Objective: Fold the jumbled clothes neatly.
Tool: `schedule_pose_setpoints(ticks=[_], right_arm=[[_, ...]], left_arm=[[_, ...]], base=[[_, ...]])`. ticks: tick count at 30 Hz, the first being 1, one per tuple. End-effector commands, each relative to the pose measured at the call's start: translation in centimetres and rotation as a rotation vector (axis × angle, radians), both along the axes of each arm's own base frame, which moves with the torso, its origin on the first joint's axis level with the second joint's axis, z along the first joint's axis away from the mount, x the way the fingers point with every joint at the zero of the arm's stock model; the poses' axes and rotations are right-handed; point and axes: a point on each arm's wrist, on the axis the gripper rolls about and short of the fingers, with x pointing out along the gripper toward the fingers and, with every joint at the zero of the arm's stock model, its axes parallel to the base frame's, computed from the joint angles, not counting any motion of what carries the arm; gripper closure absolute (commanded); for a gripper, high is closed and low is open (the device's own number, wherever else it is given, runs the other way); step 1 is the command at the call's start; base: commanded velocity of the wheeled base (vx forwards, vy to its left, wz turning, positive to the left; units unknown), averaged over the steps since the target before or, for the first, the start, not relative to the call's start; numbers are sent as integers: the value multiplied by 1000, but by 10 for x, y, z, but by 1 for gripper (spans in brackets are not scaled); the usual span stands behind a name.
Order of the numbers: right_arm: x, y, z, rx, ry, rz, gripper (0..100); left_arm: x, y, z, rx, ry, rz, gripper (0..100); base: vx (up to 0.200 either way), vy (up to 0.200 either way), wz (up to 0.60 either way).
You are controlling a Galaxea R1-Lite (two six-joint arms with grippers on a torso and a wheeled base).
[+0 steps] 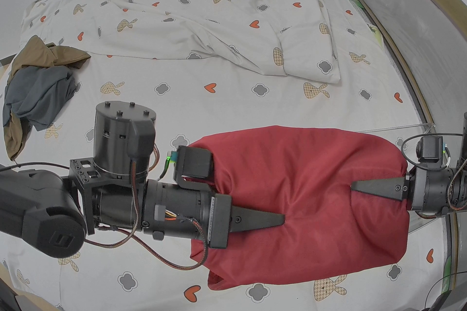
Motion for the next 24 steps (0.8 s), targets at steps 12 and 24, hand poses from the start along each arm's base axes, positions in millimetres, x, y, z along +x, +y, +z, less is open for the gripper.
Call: schedule_pose_setpoints(ticks=[12, 24], right_arm=[[-1, 0, 0, 0, -3, 4, 100], [-1, 1, 1, 1, -5, 7, 100]], left_arm=[[-1, 0, -2, 4, 5, -2, 100], [-1, -1, -3, 14, 17, -2, 100]], base=[[-150, 0, 0], [0, -67, 0]])
